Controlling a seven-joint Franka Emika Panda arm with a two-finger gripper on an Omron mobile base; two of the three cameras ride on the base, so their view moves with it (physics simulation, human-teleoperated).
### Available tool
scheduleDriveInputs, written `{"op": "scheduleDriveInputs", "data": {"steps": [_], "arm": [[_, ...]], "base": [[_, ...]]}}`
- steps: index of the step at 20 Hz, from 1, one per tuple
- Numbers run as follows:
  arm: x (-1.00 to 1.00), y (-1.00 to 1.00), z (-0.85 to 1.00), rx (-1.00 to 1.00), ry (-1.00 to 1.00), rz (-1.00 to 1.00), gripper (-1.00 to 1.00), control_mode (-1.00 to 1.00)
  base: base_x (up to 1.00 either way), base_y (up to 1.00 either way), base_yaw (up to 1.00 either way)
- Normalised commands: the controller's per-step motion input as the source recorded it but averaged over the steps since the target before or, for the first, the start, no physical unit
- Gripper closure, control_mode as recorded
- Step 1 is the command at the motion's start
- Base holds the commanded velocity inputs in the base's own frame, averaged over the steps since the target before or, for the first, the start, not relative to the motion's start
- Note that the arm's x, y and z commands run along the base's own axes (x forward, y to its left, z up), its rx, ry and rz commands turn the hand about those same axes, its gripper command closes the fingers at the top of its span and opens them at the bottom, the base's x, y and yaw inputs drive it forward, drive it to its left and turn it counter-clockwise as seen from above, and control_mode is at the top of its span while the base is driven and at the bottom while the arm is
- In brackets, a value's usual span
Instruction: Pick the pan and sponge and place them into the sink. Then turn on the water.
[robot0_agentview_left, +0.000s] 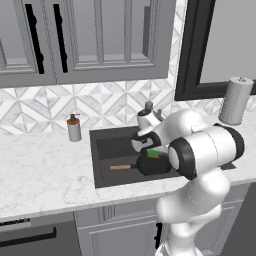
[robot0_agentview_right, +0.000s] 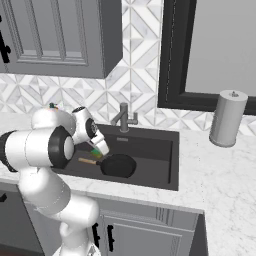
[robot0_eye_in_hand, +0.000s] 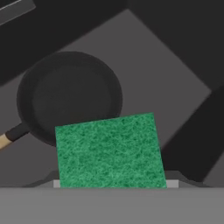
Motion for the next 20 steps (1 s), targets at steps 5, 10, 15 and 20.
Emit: {"op": "scheduleDriveInputs", "data": {"steps": [5, 10, 15, 20], "arm": [[0.06, -0.27, -0.22, 0.00, 0.06, 0.04, 1.00, -1.00], [0.08, -0.11, -0.20, 0.00, 0.04, 0.04, 1.00, -1.00], [0.22, 0.00, -0.27, 0.00, 0.02, 0.02, 1.00, -1.00], [0.22, 0.00, -0.27, 0.00, 0.01, 0.02, 1.00, -1.00]], "base": [[0.00, 0.00, 0.00], [0.00, 0.00, 0.00], [0.00, 0.00, 0.00], [0.00, 0.00, 0.00]]}}
